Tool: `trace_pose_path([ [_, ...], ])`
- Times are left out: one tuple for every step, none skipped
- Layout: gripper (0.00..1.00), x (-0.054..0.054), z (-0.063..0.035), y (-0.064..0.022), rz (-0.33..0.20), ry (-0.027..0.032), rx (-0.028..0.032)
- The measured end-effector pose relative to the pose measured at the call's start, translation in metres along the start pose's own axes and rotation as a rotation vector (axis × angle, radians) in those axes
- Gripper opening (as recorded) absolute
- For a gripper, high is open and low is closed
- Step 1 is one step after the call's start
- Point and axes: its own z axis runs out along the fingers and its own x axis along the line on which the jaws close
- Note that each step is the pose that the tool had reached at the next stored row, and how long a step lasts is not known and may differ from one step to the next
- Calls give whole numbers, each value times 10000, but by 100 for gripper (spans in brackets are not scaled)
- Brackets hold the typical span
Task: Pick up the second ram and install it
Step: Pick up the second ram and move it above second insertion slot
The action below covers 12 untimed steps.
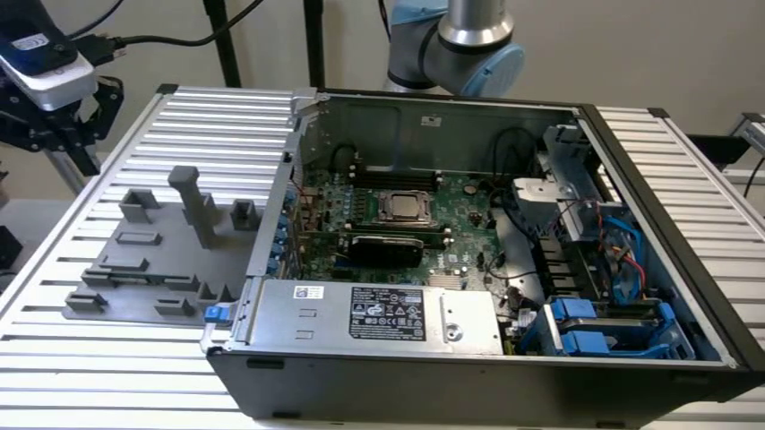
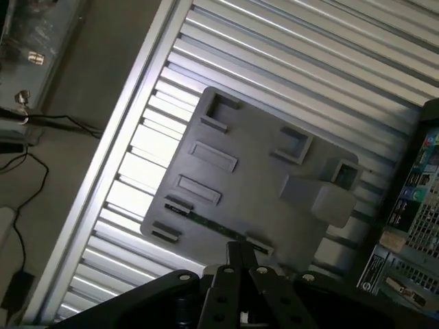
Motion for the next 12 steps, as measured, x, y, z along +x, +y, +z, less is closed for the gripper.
trace_pose_path([
  [11, 0, 1, 0, -181, 8, -3],
  [11, 0, 2, 0, -359, 17, -7],
  [11, 0, 3, 0, -540, 26, -10],
  [11, 0, 3, 0, -736, 36, -14],
  [11, 0, 4, 0, -914, 44, -17],
  [11, 0, 5, 0, -1095, 54, -21],
  [11, 0, 6, 0, -1273, 63, -24],
  [11, 0, 7, 0, -1454, 71, -28],
  [11, 0, 7, 0, -1633, 79, -31],
  [11, 0, 8, 0, -1813, 88, -35],
  [11, 0, 9, 0, -2004, 97, -38],
  [11, 0, 10, 0, -2182, 106, -42],
])
